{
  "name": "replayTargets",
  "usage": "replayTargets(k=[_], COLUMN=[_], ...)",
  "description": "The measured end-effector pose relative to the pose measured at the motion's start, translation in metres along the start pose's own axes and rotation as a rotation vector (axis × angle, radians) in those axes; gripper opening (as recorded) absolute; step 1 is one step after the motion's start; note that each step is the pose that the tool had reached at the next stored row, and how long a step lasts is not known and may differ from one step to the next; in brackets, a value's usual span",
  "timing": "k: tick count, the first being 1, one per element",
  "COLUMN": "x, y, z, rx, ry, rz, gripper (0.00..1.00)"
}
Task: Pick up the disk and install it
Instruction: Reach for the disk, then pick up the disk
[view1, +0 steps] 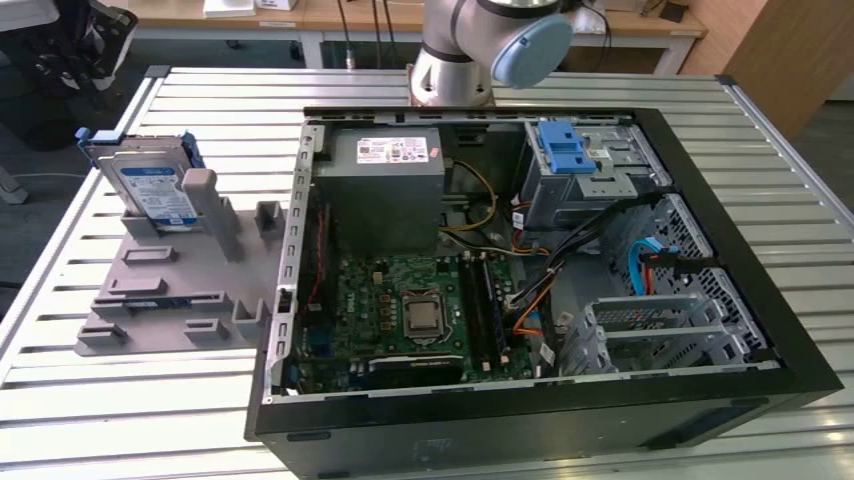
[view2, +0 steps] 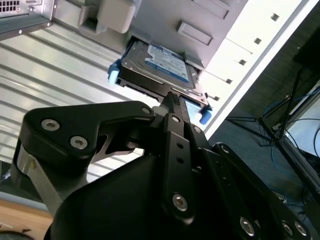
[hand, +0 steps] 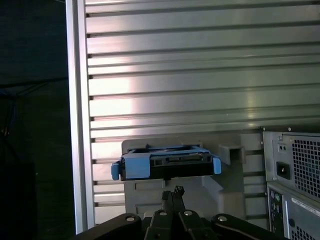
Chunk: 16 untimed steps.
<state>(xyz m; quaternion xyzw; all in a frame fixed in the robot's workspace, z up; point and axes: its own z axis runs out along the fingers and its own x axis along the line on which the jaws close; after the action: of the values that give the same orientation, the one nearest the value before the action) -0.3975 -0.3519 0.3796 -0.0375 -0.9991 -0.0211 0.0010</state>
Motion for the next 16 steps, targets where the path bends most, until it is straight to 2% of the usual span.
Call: replayTargets(k=[7, 16], x=[0.0141, 0.0155], y=[-0.0011, -0.0012], z=[0.0021, 0.0021], rx=[0.0000, 0.0000], ry=[0.0000, 0.0000], rz=[0.000, -0.001], gripper=[0.11, 0.11])
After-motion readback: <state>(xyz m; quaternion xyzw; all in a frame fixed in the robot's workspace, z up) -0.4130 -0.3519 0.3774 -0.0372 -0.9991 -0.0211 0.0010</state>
